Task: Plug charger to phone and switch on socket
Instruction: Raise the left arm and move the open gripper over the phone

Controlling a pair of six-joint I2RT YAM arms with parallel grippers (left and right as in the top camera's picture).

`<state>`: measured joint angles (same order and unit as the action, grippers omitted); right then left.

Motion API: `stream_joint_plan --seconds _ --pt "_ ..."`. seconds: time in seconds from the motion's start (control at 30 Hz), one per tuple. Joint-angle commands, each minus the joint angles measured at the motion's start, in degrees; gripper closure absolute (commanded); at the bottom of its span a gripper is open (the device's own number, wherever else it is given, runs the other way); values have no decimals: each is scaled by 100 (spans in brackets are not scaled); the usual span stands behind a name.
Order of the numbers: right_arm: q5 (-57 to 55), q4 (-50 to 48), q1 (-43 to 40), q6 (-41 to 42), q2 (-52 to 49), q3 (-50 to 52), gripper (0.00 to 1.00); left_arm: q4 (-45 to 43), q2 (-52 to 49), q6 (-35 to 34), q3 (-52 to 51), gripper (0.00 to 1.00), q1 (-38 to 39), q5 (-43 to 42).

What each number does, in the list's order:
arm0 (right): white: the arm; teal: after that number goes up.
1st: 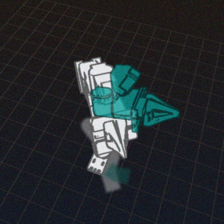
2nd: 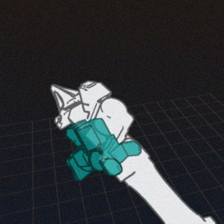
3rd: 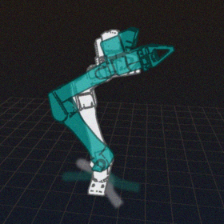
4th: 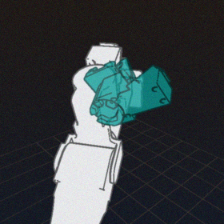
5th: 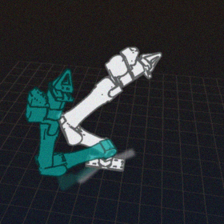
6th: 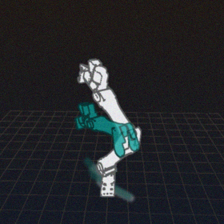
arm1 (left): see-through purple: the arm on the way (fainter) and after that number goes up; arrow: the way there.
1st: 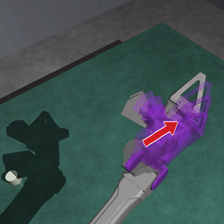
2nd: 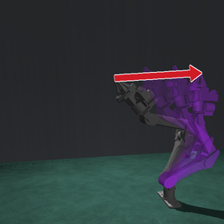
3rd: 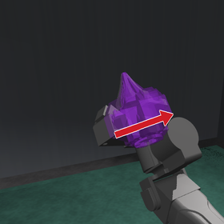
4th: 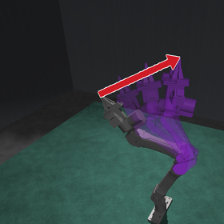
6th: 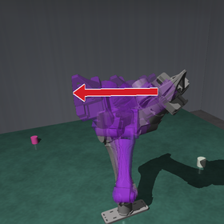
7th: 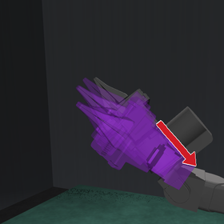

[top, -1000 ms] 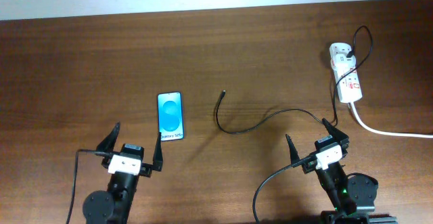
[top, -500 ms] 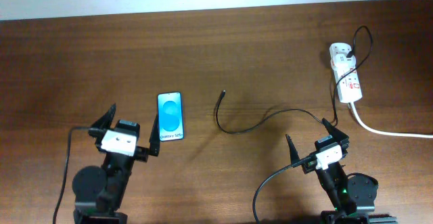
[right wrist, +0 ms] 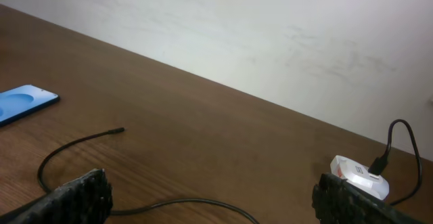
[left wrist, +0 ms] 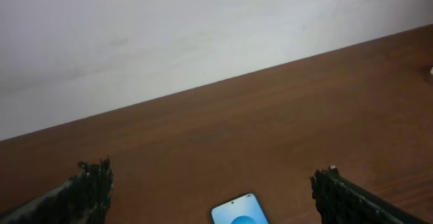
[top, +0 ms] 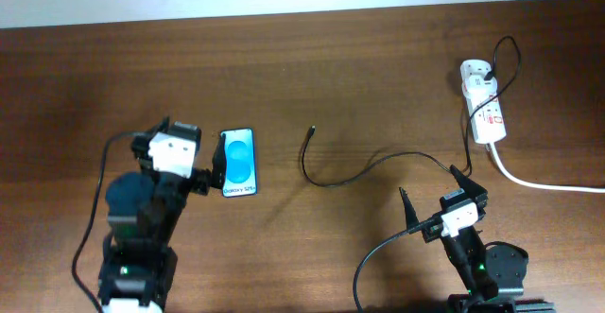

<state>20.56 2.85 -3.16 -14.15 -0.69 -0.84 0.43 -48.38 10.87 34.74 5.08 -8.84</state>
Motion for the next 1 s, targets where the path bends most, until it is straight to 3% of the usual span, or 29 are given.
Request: stream_joint_plan --seconds 0.0,0.17,0.2,0.4,0.47,0.97 --pt "-28 -9 52 -20 48 52 1 87 -767 -55 780 1 13 -433" --pt "-26 -9 52 -20 48 52 1 866 -1698 -55 1775 1 13 -538" --pt "-26 -9 52 -20 48 52 1 1499 -2240 -55 2396 1 13 -612" --pt "-26 -9 52 -20 48 52 1 2857 -3099 -55 3348 1 13 -1224" --pt "-28 -9 52 -20 48 52 1 3027 -3191 -52 3366 1 13 -1572" --pt "-26 -9 52 -20 48 52 1 2868 -3305 -295 3368 1 13 -1447"
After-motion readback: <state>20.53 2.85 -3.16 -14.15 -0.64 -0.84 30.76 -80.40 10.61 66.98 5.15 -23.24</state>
